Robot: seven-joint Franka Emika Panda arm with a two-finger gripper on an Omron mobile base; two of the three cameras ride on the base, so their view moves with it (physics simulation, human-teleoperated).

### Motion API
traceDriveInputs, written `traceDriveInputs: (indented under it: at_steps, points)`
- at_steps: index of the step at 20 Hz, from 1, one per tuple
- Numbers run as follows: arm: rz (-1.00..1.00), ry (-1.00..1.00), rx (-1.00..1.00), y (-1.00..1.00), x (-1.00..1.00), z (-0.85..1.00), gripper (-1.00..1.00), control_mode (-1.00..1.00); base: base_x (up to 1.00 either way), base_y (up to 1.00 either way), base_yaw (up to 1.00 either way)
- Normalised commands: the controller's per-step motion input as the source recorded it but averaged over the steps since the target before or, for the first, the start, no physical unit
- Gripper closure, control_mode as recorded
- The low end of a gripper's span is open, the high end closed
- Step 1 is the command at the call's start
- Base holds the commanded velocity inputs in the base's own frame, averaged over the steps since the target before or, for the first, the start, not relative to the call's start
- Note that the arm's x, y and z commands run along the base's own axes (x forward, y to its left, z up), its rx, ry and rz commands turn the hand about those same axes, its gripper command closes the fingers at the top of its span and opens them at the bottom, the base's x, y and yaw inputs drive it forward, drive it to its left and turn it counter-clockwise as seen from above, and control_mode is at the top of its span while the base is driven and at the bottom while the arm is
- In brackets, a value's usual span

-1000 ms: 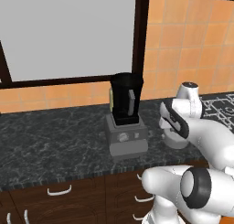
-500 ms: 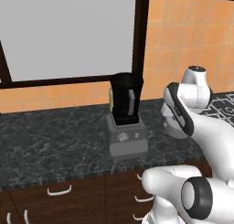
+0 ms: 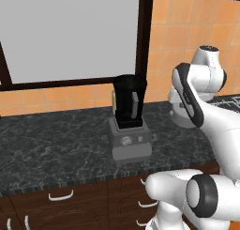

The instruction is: Close the lid blender by securely placing the lid on top.

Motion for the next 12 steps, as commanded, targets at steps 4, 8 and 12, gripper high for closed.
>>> traceDriveInputs:
  at_steps: [4, 8, 12]
  points:
    - [0.0, 0.0, 0.0, 0.14, 0.0, 0.96, 1.0, -1.0, 0.0, 0.0, 0.0]
    - [0.0, 0.0, 0.0, 0.19, 0.0, 0.88, 1.0, -1.0, 0.0, 0.0, 0.0]
    - [0.0, 0.0, 0.0, 0.25, 0.0, 0.77, 1.0, -1.0, 0.0, 0.0, 0.0]
